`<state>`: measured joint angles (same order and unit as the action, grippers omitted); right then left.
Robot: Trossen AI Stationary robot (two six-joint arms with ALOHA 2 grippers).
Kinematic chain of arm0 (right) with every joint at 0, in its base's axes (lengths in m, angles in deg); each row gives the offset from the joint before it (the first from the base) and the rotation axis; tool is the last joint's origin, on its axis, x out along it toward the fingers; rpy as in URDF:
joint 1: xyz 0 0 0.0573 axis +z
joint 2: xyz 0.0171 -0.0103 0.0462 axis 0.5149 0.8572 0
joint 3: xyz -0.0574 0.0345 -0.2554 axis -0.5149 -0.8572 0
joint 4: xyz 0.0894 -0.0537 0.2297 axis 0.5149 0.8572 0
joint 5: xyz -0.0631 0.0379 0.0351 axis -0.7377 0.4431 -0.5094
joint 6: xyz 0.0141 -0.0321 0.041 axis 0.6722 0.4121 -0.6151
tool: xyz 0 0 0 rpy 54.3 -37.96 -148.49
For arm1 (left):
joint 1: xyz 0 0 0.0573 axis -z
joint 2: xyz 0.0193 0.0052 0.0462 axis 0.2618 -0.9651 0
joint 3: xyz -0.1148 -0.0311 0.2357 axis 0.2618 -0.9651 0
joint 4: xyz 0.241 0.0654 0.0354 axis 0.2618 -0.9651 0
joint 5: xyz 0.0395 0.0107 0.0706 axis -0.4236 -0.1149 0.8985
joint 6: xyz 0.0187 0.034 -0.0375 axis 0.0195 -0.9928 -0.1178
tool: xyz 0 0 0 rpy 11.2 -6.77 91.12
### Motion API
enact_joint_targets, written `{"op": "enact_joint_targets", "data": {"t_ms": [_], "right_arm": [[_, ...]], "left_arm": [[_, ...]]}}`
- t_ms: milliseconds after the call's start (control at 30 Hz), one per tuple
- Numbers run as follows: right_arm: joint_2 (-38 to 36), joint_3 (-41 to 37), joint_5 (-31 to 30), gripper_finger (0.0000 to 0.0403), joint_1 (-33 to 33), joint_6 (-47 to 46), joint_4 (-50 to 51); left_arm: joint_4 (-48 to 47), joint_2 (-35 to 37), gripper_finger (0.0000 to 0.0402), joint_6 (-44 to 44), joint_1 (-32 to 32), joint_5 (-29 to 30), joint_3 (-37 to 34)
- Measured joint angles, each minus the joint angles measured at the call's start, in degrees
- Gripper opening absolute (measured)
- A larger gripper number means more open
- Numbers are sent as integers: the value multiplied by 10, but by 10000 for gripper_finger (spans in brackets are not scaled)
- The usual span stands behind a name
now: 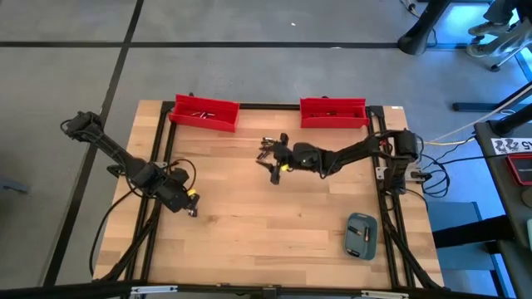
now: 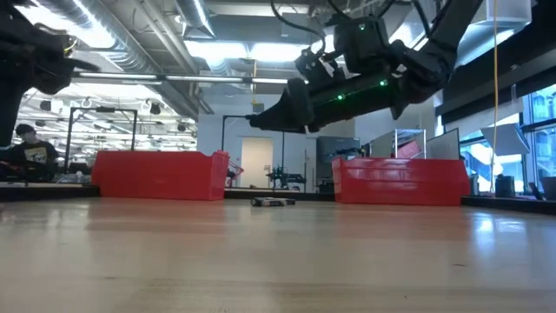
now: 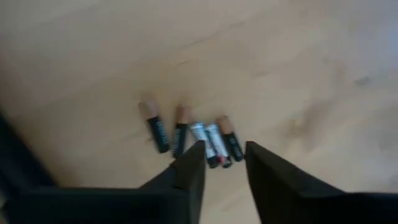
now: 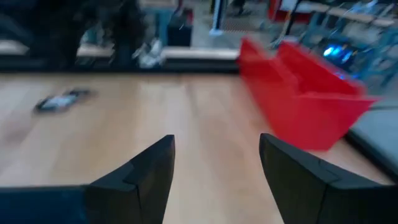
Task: Sort batteries
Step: Put the small black battery into the right red bin
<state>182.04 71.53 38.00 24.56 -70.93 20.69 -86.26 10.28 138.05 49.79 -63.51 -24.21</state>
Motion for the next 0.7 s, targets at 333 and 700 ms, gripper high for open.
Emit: {"op": "enact_joint_targets", "data": {"t_ms": [333,700], "right_arm": [[-2,0,113,234,-83,-2,-9],[-2,0,184,234,-89,-7,-2]], "left_arm": [[-41,-5,188,150,0,-57,-2],[2,-81,125,181,0,-52,-55]]}}
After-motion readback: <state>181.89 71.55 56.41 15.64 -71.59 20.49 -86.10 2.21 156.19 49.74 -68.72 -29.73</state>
